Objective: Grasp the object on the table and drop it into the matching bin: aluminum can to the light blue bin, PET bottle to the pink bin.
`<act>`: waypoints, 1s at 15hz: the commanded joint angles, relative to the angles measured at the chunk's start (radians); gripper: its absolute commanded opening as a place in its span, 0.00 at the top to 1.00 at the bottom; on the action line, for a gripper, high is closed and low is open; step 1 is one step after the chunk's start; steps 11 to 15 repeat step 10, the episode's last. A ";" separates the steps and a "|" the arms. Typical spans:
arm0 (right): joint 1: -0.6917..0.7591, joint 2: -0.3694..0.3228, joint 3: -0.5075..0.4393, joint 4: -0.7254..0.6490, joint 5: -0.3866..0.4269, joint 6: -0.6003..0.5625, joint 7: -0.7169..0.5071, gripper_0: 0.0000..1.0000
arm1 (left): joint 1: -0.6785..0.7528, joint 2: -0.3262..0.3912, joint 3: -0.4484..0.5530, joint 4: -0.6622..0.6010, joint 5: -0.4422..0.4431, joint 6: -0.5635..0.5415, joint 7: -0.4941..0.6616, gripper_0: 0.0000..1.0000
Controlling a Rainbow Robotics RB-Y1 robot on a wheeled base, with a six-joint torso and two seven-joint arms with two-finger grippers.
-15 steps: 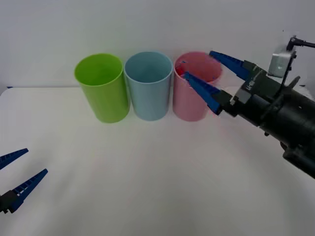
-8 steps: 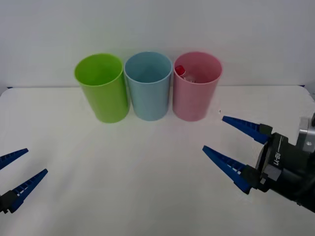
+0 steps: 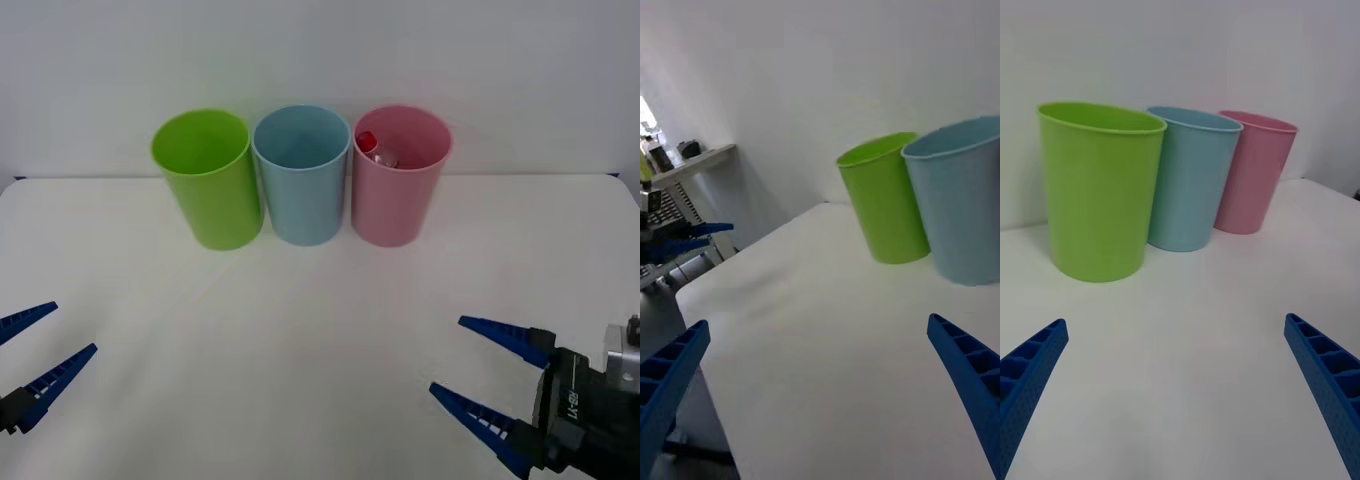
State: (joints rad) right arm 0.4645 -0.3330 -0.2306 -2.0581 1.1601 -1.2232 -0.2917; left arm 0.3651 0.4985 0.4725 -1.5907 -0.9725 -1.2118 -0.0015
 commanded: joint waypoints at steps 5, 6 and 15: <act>-0.040 -0.012 -0.073 0.159 0.030 -0.180 0.065 0.00 | 0.000 0.000 0.000 0.000 0.000 0.000 0.000 0.00; -0.040 -0.011 -0.076 0.159 0.038 -0.182 0.068 0.00 | 0.000 0.000 0.000 0.000 0.000 0.000 0.000 0.00; -0.040 -0.011 -0.075 0.159 0.038 -0.182 0.068 0.00 | 0.000 0.000 0.000 0.000 0.000 0.000 0.000 0.00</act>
